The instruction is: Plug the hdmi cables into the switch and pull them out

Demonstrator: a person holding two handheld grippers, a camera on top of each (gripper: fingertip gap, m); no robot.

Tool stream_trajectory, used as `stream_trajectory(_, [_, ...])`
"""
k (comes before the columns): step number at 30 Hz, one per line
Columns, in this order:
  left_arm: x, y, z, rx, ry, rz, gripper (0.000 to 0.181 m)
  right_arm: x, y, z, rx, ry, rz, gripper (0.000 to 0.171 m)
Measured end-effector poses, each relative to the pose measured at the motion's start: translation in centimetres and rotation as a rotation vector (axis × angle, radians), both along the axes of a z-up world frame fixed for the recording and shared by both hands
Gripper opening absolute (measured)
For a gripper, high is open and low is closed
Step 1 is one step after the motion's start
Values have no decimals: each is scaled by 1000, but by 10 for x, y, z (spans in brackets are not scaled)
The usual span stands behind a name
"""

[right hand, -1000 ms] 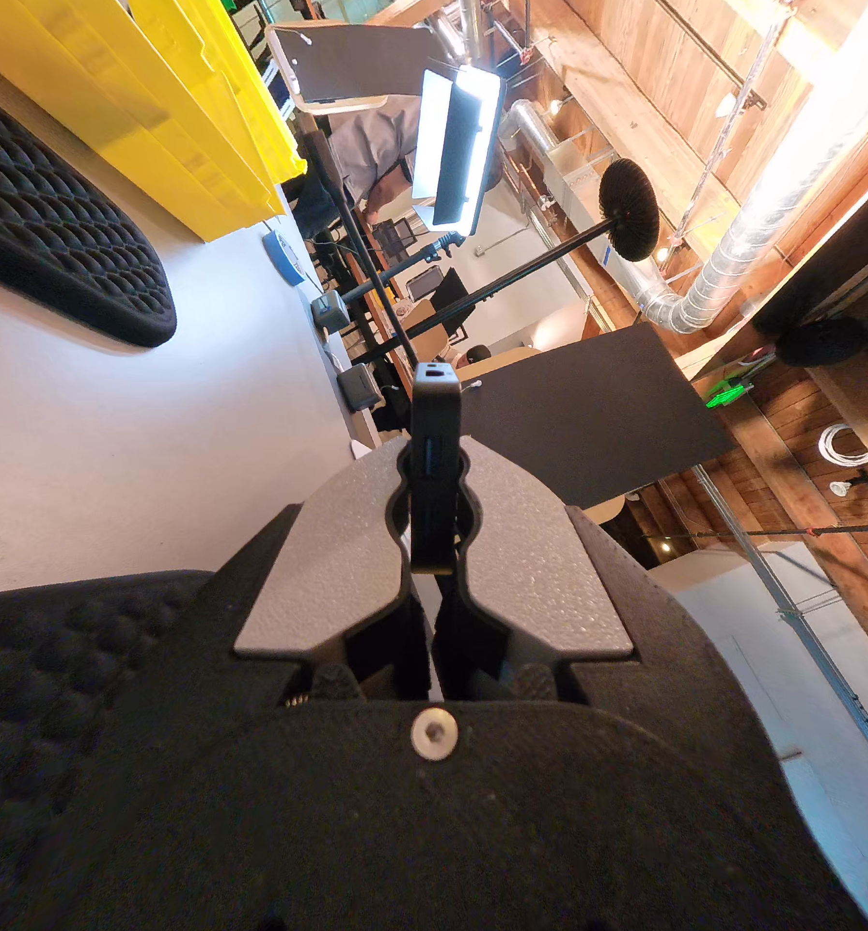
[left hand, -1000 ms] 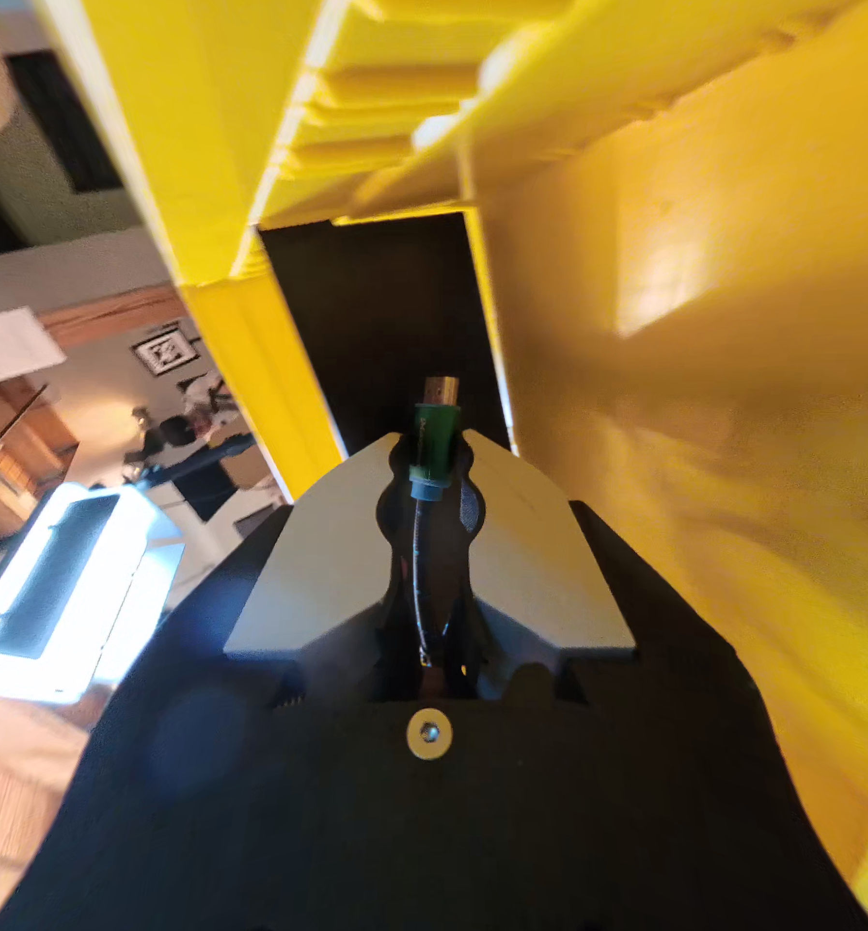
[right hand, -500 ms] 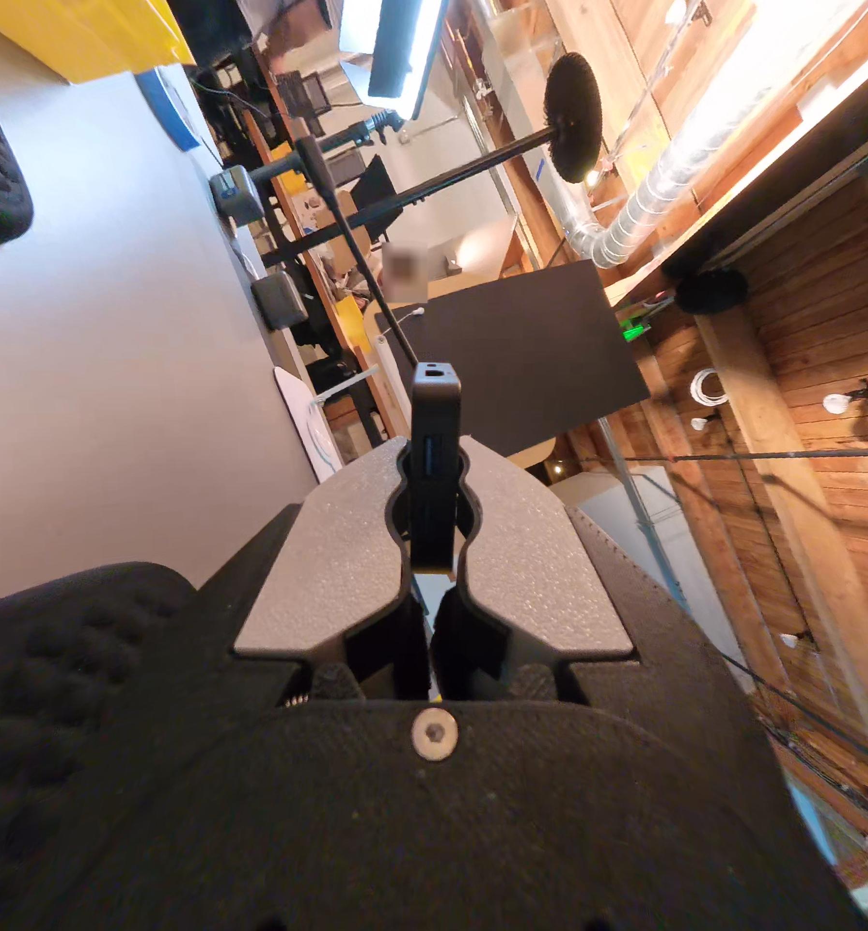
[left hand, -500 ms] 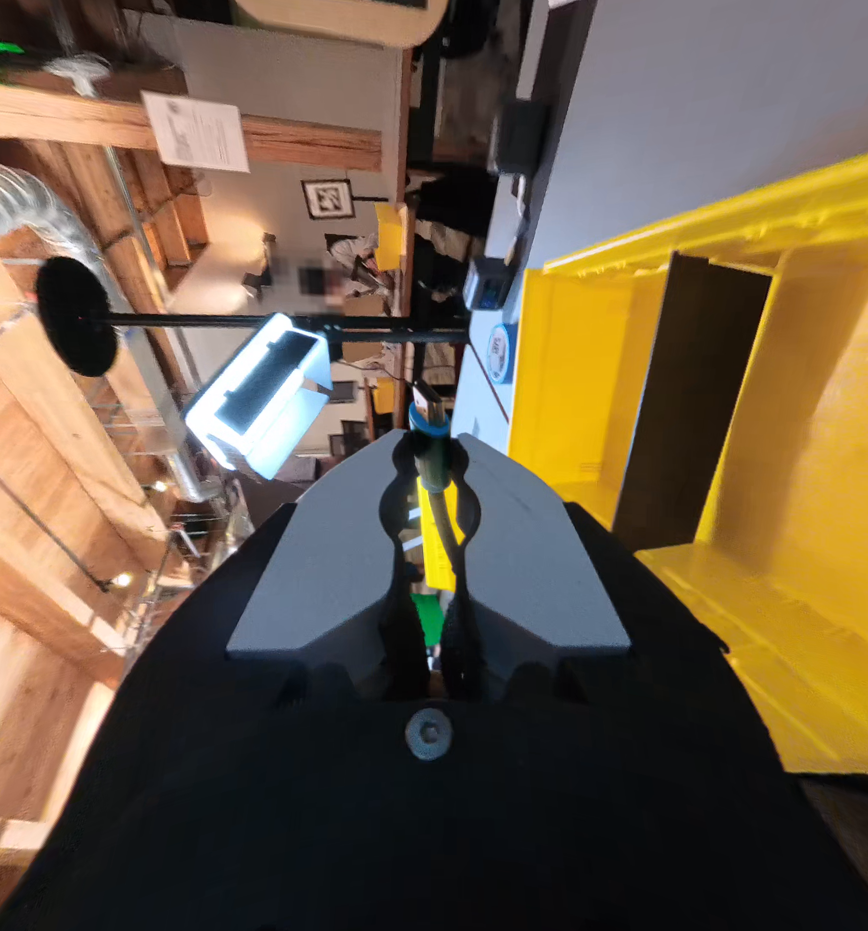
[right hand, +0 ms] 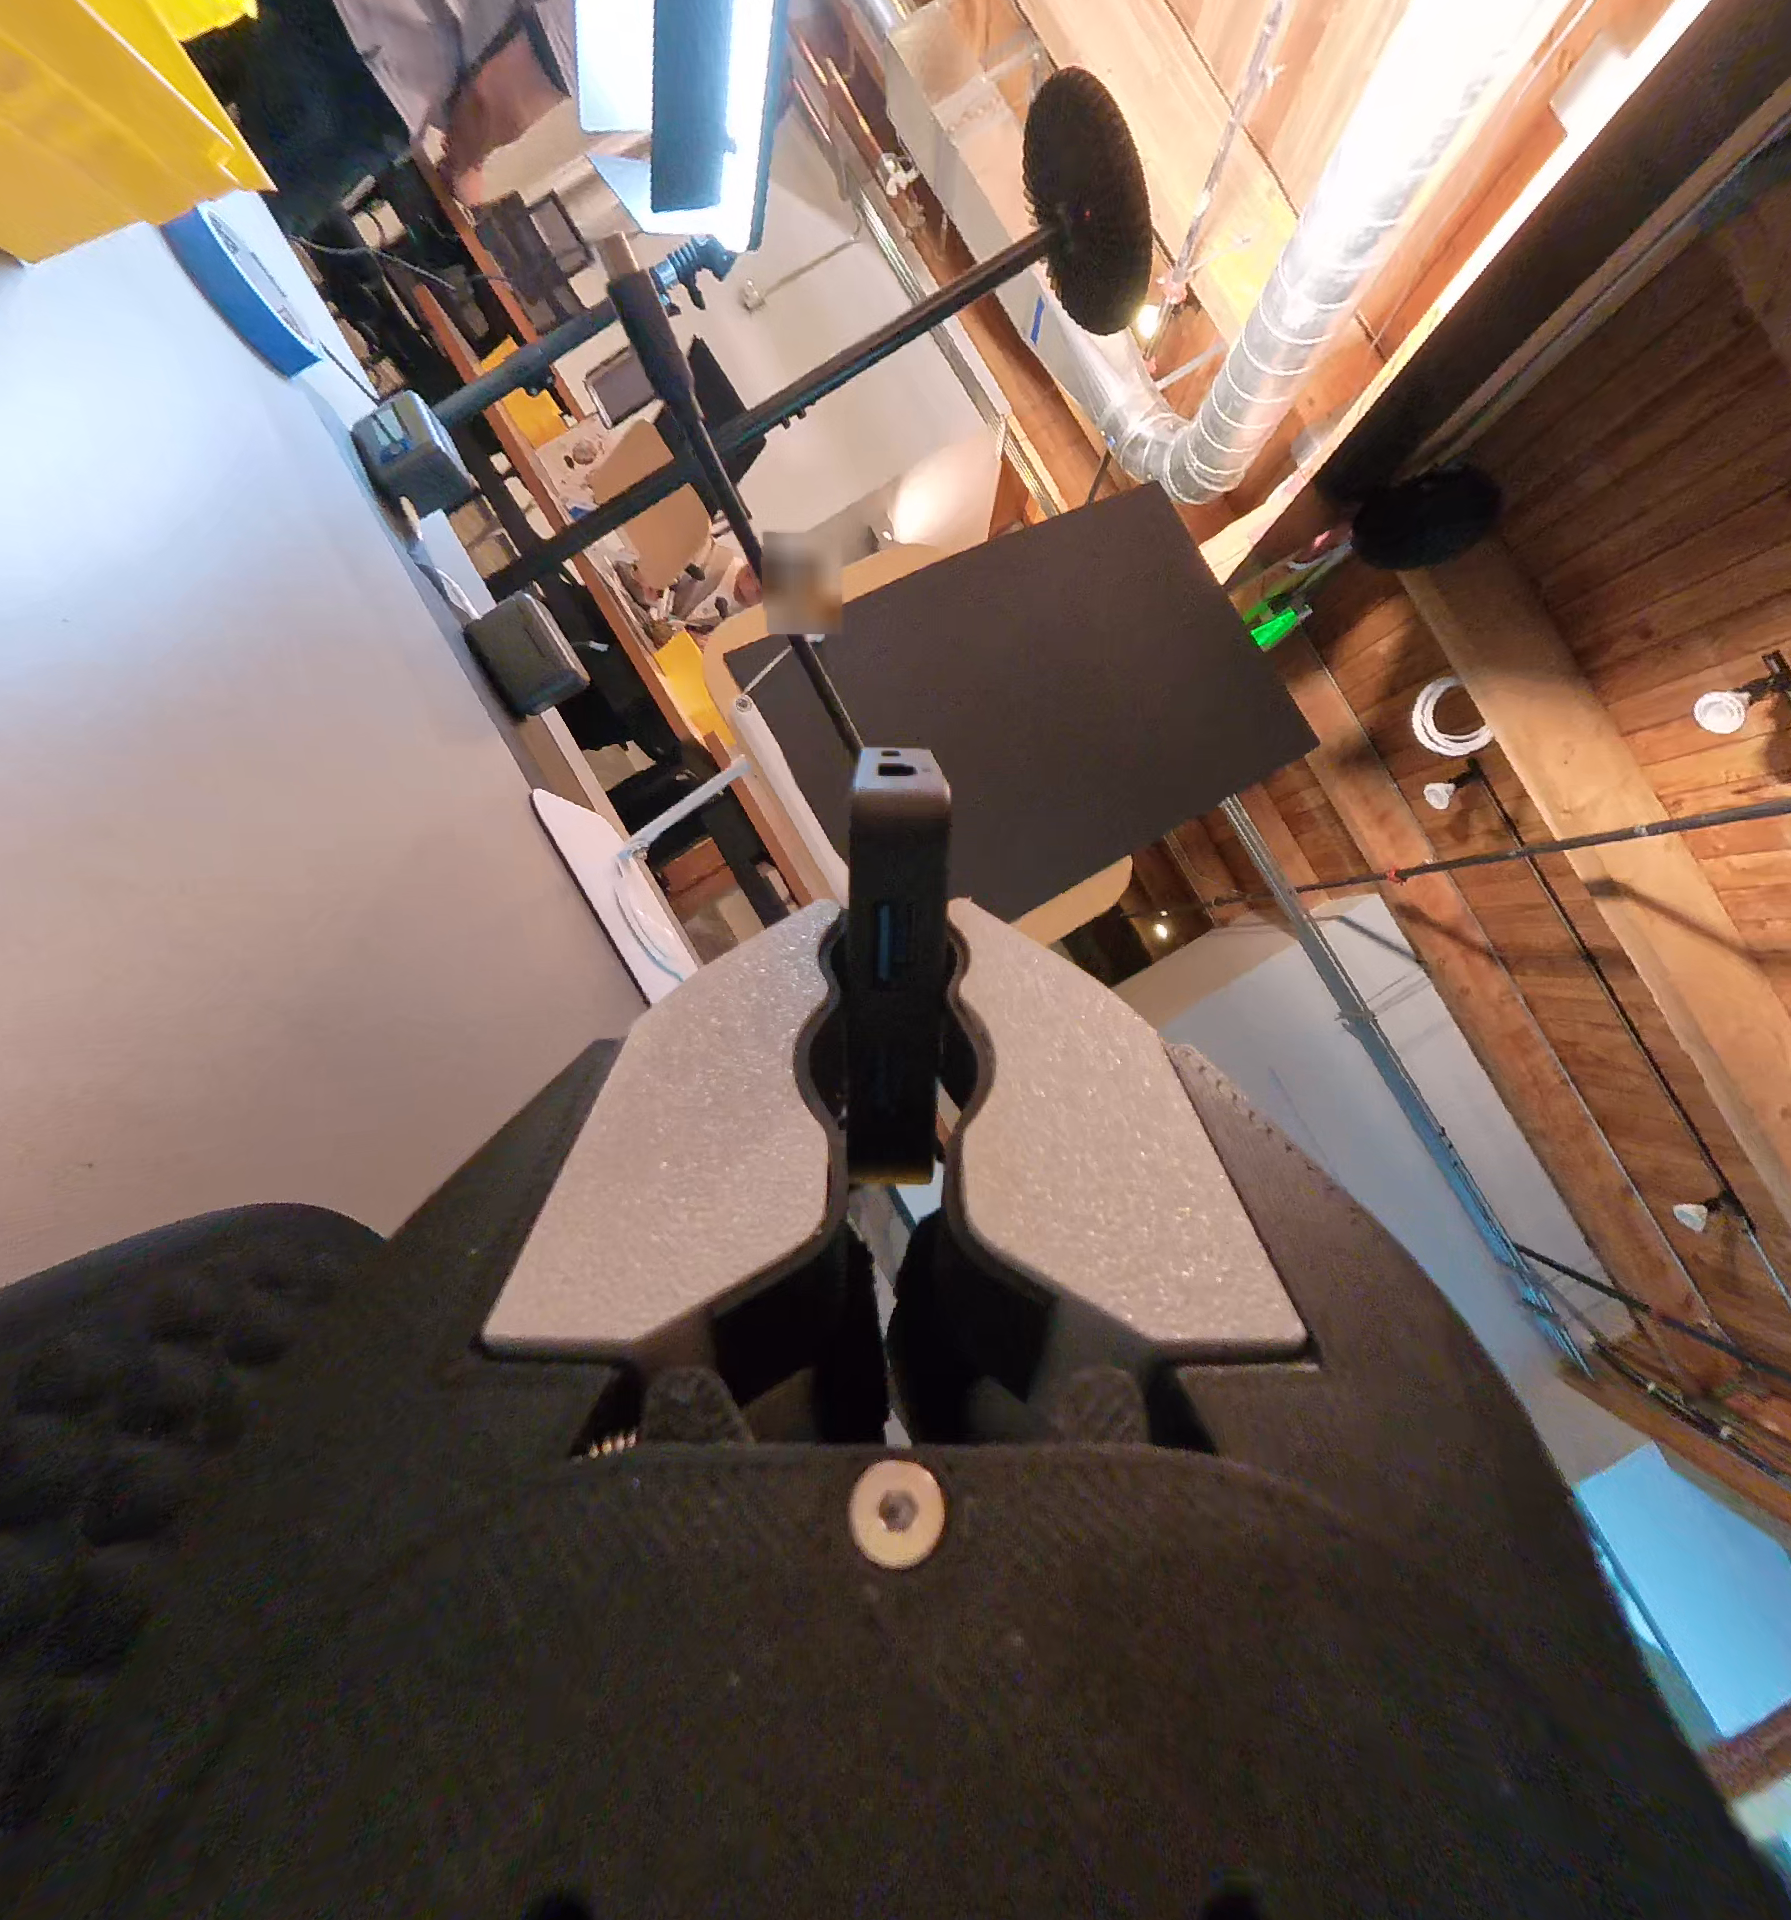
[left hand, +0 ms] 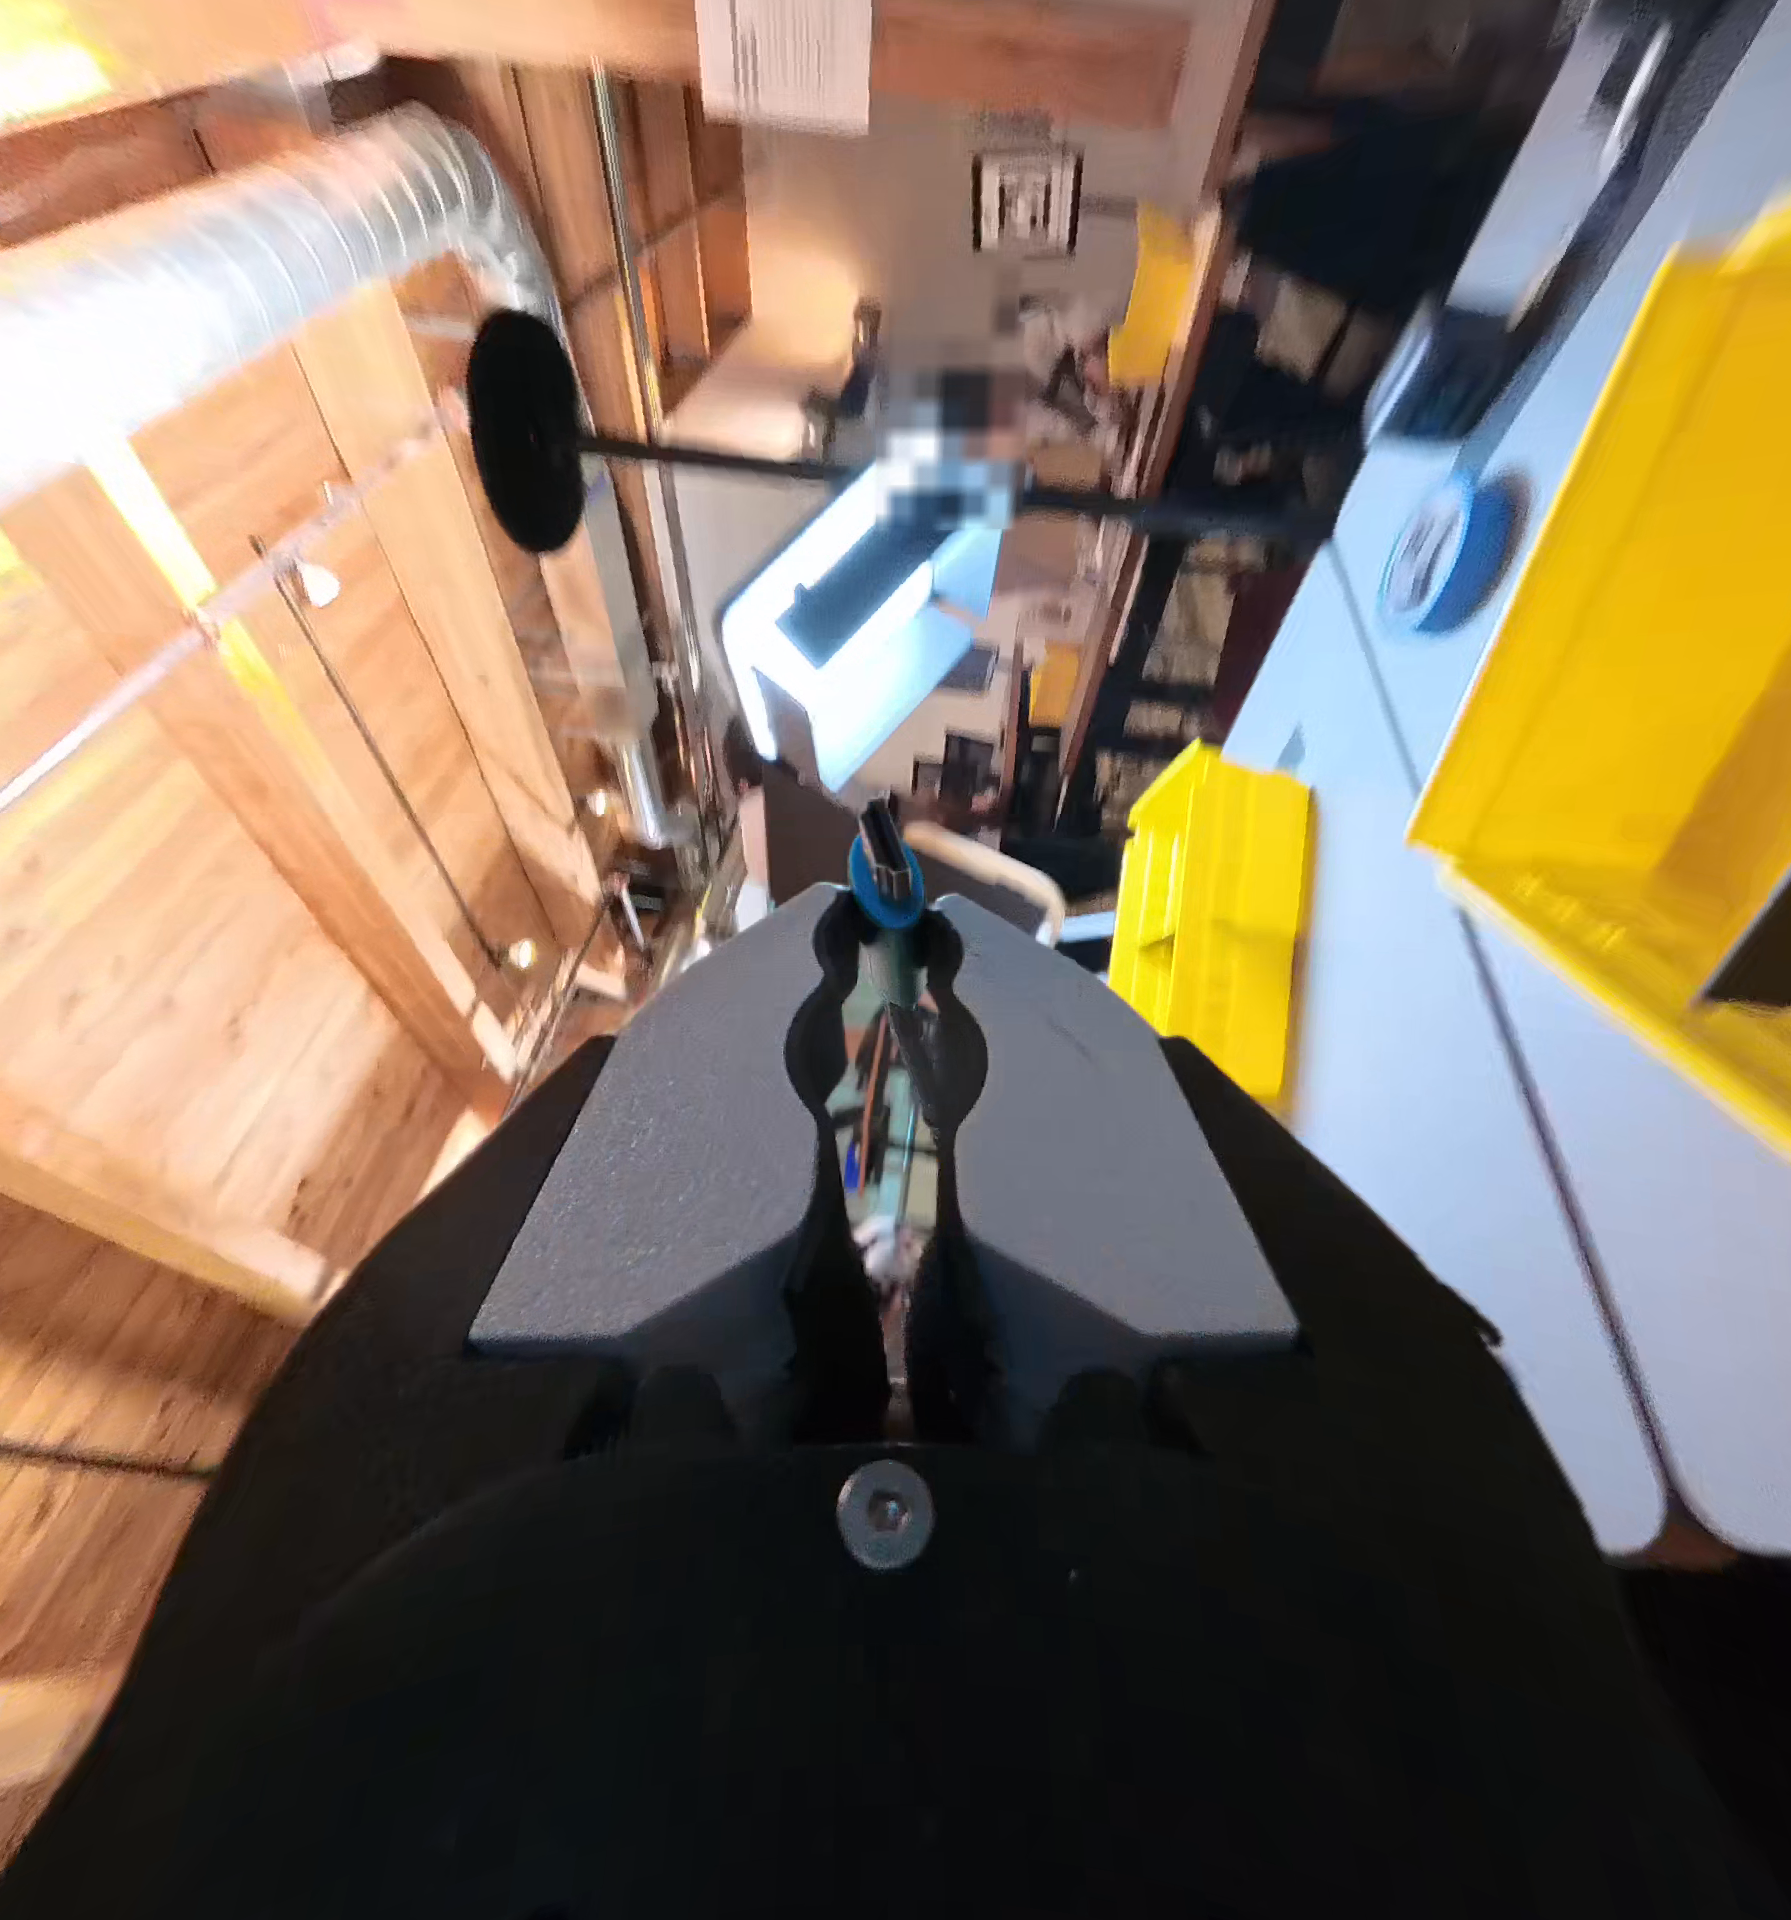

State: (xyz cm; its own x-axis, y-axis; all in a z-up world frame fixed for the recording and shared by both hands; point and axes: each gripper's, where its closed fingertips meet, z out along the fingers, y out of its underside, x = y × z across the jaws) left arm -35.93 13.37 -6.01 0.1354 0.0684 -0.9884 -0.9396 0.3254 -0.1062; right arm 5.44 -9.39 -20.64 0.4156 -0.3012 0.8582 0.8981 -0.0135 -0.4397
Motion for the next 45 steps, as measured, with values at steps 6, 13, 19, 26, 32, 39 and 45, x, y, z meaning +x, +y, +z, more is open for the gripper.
stream_trajectory(6, [165,-116,-49,-134,77,-366,12,5,-5,7,38,-83,-108,14])
stream_trajectory(13, [300,-169,-136,-272,175,-585,11,4,-3,0,-14,-245,-171,14])
stream_trajectory(19, [339,-164,-191,-395,225,-584,11,-8,20,-26,-80,-370,-250,13])
stream_trajectory(26, [348,-150,-207,-377,161,-544,11,-28,46,-60,-151,-335,-229,14])
stream_trajectory(32, [338,-145,-232,-439,211,-542,11,-3,40,-66,-233,-413,-265,14])
stream_trajectory(39, [346,-157,-300,-745,275,-645,15,38,18,-65,-292,-424,-290,14])
stream_trajectory(45, [345,-172,-310,-1057,251,-733,31,43,13,-62,-280,-400,-276,14])
